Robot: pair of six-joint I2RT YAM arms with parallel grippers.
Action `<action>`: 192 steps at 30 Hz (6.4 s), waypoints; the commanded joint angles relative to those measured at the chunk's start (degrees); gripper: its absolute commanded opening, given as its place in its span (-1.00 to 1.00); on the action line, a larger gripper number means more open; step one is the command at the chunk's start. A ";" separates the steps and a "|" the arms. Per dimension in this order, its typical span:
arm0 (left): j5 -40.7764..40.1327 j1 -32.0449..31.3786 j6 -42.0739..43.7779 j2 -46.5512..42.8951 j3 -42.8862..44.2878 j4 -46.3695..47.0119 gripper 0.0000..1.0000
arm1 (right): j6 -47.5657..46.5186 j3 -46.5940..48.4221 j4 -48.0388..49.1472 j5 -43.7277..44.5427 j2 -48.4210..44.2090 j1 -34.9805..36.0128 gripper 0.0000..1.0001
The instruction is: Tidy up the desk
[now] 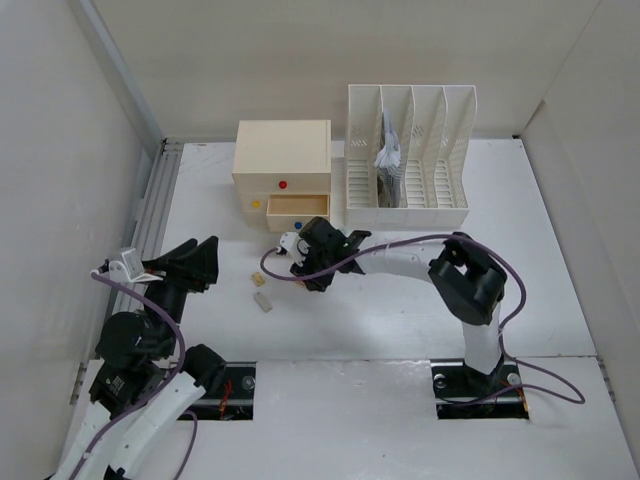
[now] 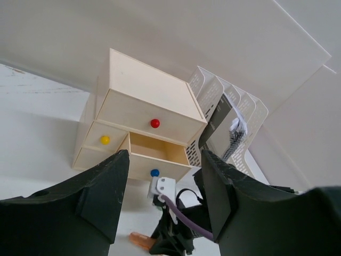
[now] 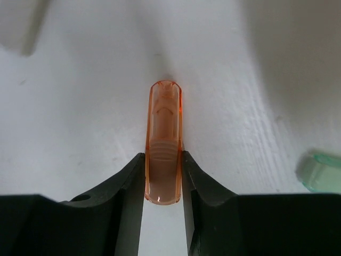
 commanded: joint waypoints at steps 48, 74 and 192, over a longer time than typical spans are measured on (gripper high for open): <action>0.59 1.67 0.97 0.29 -0.92 2.19 0.09 | -26.48 38.90 -17.06 4.67 2.95 -8.87 -0.45; 0.06 1.67 0.97 -0.24 -1.45 2.19 0.12 | -70.72 13.60 -20.98 -27.16 -18.67 -20.55 -1.00; -0.47 2.20 0.44 -1.20 -1.45 2.19 0.14 | -56.38 -4.08 2.01 5.36 -6.27 -9.22 -1.00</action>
